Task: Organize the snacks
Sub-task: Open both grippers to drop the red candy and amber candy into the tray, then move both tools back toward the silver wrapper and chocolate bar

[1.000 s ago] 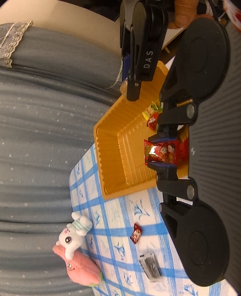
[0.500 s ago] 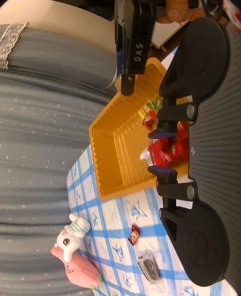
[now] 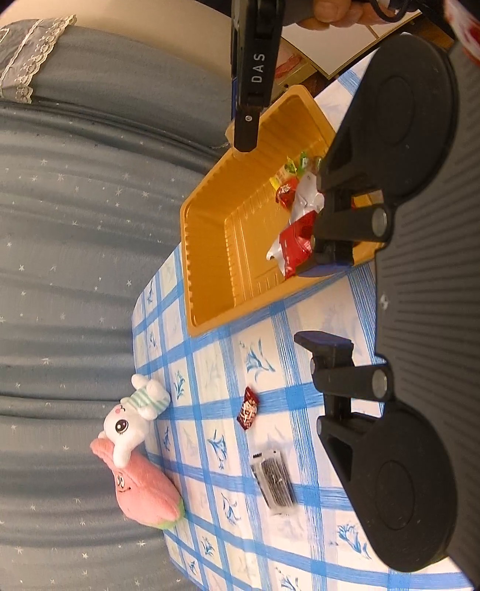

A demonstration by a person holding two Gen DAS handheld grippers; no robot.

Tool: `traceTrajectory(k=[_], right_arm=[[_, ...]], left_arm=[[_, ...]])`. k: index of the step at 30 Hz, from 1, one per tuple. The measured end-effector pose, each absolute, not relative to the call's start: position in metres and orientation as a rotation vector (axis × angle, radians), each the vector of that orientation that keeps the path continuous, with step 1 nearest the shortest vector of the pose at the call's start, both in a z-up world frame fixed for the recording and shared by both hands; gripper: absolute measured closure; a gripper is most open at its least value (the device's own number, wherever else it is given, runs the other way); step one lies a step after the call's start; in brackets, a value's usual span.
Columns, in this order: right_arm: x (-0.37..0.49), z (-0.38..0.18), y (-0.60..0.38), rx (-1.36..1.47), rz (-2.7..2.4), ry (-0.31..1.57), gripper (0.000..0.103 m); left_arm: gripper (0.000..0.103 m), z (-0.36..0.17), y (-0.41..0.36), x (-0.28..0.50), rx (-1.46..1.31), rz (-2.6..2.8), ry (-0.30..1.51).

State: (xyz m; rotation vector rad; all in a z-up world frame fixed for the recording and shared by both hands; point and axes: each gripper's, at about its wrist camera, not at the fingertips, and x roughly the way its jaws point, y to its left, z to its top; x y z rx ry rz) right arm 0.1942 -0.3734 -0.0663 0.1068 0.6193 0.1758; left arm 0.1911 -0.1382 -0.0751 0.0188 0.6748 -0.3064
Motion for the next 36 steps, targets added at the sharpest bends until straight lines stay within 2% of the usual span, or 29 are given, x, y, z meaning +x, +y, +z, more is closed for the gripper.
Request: traceTrajectory(k=[1, 2, 3, 4, 5, 27, 36], right_arm=[[0.194, -0.066, -0.373, 0.112, 0.186, 0.618, 0.069], [0.195, -0.067, -0.372, 0.118, 0.198, 0.621, 0.06], [0.196, -0.068, -0.372, 0.123, 0.198, 0.627, 0.043], [0.196, -0.068, -0.371, 0.128, 0.193, 0.629, 0.035], [0.196, -0.068, -0.371, 0.13, 0.188, 0.625, 0.031], [0.192, -0.07, -0.365, 0.083, 0.17, 0.639, 0.031], [0.193, -0.07, -0.365, 0.072, 0.168, 0.639, 0.031]], left_arm=[[0.073, -0.075, -0.137, 0.19, 0.016, -0.303, 0.674], [0.07, -0.074, -0.136, 0.19, 0.016, -0.3, 0.674], [0.068, -0.074, -0.134, 0.19, 0.018, -0.297, 0.674], [0.065, -0.074, -0.133, 0.189, 0.02, -0.295, 0.673], [0.061, -0.074, -0.133, 0.189, 0.021, -0.291, 0.673], [0.053, -0.071, -0.111, 0.184, 0.027, -0.231, 0.665], [0.045, -0.067, -0.087, 0.184, 0.043, -0.195, 0.652]])
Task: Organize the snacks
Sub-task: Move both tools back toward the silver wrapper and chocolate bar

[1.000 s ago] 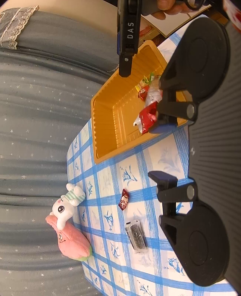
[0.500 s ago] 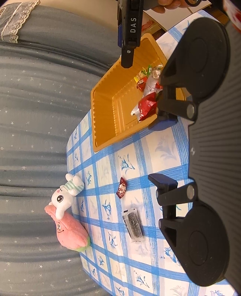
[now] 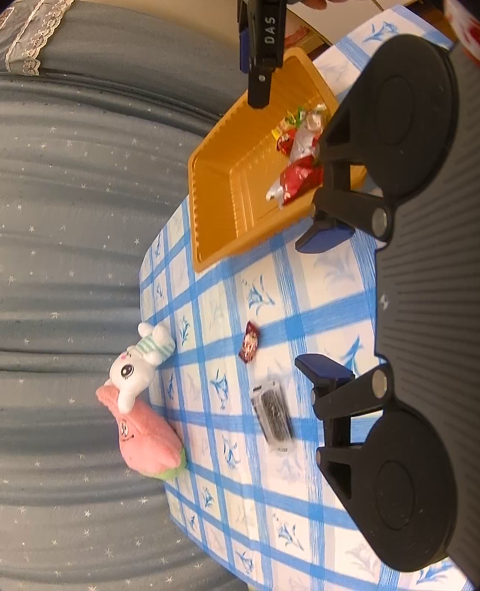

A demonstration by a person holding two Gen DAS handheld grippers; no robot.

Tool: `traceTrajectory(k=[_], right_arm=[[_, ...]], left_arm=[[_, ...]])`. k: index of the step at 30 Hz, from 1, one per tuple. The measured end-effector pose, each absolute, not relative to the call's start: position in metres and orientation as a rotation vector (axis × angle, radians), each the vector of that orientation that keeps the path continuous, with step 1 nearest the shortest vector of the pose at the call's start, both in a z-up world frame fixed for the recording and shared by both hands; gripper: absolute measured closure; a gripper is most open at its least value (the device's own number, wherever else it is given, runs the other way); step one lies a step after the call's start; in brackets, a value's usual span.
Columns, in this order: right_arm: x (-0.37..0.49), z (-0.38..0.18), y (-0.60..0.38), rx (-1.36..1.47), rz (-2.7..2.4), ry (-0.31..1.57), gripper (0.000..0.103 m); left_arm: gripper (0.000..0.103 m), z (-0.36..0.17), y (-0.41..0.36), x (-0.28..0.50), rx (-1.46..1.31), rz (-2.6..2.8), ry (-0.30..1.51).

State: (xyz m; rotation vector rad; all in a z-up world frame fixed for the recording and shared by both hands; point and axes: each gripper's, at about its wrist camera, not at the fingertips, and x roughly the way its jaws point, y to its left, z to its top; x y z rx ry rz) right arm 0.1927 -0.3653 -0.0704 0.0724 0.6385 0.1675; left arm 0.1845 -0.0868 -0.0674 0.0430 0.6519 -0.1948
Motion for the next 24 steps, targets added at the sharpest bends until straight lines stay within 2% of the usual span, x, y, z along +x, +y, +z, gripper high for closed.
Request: traceTrajectory(k=[5, 24], right_arm=[[0.193, -0.068, -0.361, 0.064, 0.17, 0.626, 0.031], [0.208, -0.057, -0.273, -0.025, 0.335, 0.566, 0.031]], left_arm=[[0.039, -0.068, -0.065, 0.184, 0.062, -0.161, 0.65], [0.036, -0.077, 0.011, 0.208, 0.206, -0.085, 0.659]])
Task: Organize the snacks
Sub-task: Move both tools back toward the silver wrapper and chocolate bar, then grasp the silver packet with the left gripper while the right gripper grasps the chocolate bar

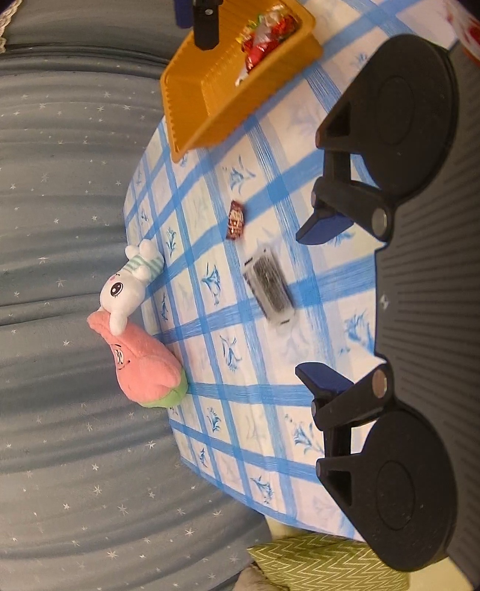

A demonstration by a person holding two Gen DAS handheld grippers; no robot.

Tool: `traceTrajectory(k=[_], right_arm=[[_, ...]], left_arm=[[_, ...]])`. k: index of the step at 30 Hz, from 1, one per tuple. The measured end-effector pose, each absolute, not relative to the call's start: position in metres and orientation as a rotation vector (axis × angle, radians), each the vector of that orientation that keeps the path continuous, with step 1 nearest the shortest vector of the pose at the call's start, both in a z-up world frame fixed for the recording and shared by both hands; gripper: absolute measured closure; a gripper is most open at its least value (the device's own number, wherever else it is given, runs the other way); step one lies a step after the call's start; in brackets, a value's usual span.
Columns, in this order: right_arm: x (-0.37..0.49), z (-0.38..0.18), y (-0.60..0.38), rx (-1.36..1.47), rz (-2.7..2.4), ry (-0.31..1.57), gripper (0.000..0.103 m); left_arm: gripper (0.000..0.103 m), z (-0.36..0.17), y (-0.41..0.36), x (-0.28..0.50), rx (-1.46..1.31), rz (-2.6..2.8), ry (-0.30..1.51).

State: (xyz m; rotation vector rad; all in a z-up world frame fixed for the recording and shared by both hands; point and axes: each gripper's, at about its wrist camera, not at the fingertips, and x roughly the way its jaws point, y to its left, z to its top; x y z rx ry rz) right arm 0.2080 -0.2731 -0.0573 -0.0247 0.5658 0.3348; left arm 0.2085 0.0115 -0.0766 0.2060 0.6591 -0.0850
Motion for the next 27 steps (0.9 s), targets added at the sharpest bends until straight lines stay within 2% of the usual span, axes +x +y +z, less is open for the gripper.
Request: traceTrajectory(k=[9, 27], right_arm=[[0.242, -0.064, -0.214, -0.054, 0.419, 0.576, 0.031], [0.334, -0.112, -0.152, -0.094, 0.448, 0.747, 0.031]], left_arm=[[0.035, -0.088, 0.028, 0.242, 0.296, -0.165, 0.679], [0.032, -0.128, 0.029, 0.321, 0.444, -0.413, 0.688]])
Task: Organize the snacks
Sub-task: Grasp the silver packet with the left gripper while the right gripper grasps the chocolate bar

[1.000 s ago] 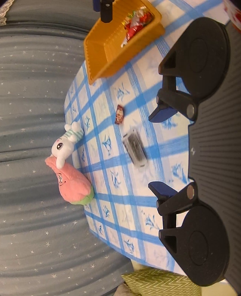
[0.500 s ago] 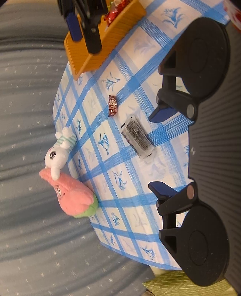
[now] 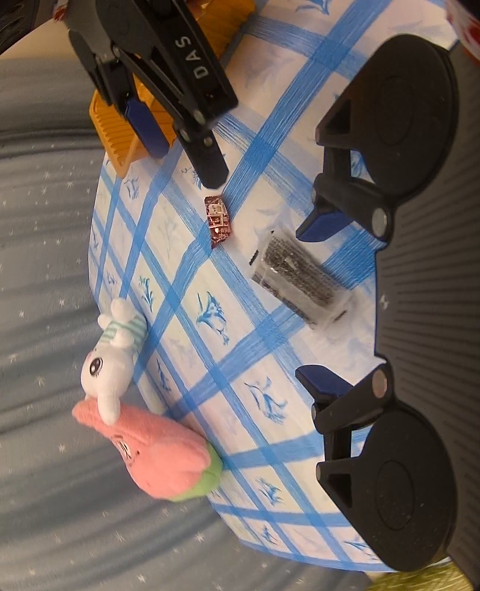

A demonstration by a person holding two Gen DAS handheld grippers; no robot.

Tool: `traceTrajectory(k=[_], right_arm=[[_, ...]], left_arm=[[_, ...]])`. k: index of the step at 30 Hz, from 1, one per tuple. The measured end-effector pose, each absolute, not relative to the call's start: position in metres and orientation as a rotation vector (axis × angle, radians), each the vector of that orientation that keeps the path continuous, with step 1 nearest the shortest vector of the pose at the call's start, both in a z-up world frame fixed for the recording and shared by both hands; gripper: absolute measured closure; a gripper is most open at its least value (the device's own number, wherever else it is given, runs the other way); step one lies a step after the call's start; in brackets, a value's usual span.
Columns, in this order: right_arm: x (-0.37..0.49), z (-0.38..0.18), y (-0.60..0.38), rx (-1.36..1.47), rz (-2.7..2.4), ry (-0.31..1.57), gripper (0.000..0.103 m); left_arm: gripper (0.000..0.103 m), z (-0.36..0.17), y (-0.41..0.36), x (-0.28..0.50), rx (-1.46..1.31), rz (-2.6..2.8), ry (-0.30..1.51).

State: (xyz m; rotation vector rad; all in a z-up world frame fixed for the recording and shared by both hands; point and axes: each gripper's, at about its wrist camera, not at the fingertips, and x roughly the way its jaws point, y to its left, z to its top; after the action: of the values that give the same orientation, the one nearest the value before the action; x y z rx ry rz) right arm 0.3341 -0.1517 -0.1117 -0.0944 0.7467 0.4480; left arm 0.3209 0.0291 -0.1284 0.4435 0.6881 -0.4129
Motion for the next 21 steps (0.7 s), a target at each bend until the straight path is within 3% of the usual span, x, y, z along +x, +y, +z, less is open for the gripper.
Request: traceTrajectory(k=[15, 18, 19, 21], right_arm=[[0.358, -0.116, -0.144, -0.1, 0.447, 0.75, 0.031], [0.361, -0.119, -0.146, -0.089, 0.449, 0.758, 0.031], [0.361, -0.12, -0.146, -0.09, 0.451, 0.76, 0.031], [0.362, -0.122, -0.144, -0.096, 0.458, 0.763, 0.032]], left_arm=[[0.035, -0.159, 0.019, 0.361, 0.439, -0.515, 0.737], [0.051, -0.158, 0.023, 0.362, 0.377, -0.513, 0.757], [0.061, -0.158, 0.024, 0.36, 0.358, -0.498, 0.762], [0.068, -0.157, 0.025, 0.356, 0.336, -0.456, 0.766]])
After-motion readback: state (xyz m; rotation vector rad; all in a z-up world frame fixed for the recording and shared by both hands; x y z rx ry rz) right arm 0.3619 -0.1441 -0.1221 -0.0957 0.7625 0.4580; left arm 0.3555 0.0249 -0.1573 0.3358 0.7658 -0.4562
